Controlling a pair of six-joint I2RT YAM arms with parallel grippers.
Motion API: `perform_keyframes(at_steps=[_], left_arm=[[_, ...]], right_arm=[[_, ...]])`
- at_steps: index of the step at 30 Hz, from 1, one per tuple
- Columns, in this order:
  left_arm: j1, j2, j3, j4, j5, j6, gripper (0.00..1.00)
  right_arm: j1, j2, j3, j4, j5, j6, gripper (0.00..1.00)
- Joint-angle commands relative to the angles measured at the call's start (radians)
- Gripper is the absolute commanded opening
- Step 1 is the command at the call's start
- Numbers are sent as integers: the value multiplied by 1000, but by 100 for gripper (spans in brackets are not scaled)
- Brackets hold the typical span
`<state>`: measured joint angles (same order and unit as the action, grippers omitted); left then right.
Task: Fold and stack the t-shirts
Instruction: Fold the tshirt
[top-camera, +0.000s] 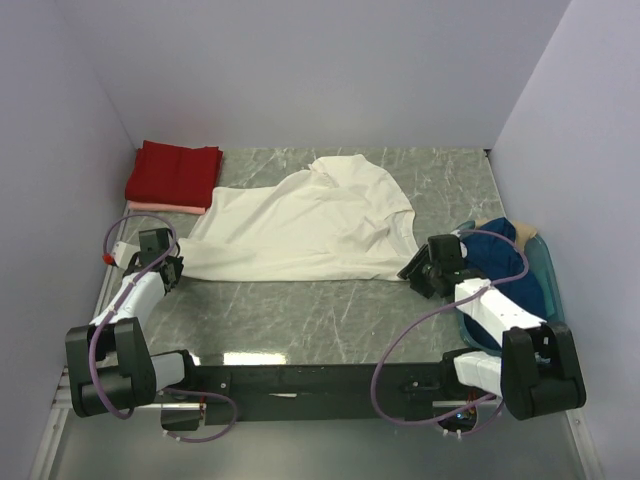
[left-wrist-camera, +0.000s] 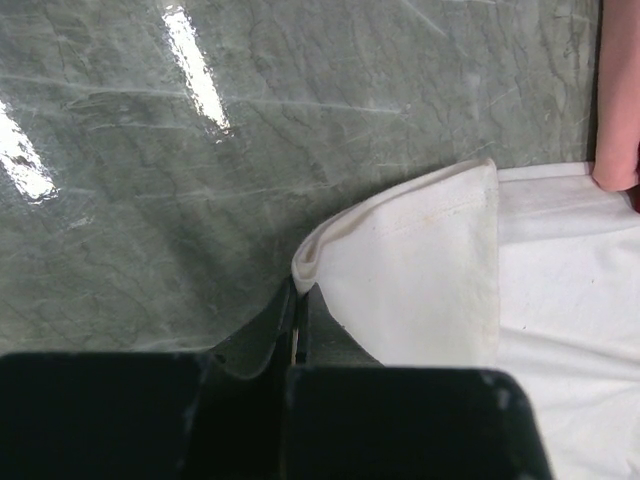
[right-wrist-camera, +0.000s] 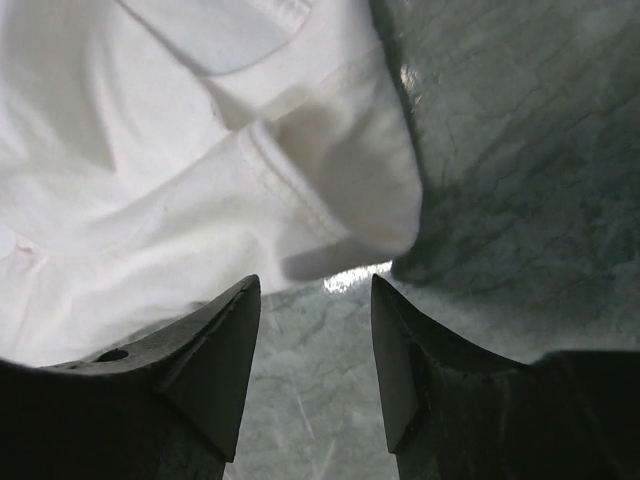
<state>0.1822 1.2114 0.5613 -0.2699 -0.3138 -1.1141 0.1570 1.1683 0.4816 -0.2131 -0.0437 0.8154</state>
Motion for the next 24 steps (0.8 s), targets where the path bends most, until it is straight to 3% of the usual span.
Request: perform_keyframes(at_steps=[1,11,13,17,24], left_arm=[[5,2,15,24,2,20,1],[7,5,-6,34,2,22,1],[5,4,-8,32,2,22,1],[5,-3,-5,17,2,25,1],[3,-82,11,-63,-14,33,1]], right_arm=[[-8,31,-3,81,76,37,55],[-7,82,15,109,159,44,48],[-7,93,29,112,177,42,37],[-8,90,83,71,226,21,0],[-8,-97,140,-120,248,-41,0]])
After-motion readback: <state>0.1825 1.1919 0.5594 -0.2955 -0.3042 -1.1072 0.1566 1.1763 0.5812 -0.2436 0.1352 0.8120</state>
